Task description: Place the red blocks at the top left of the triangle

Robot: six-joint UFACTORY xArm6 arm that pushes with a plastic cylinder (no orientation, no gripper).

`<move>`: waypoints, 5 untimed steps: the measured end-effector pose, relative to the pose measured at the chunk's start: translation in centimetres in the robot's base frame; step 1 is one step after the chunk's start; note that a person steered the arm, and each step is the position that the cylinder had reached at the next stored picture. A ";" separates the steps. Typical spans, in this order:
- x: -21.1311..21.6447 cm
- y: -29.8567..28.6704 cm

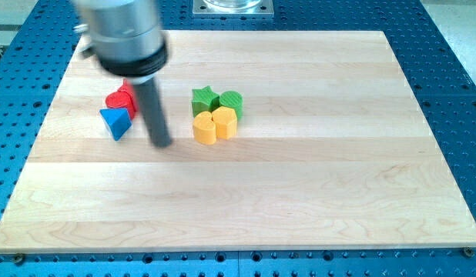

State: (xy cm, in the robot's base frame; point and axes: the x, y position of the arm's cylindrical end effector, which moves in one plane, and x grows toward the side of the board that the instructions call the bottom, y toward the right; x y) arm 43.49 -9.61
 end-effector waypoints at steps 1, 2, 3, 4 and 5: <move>-5.4 -0.7; -5.7 -5.2; -5.1 -7.8; -6.2 -3.9; -8.1 -3.5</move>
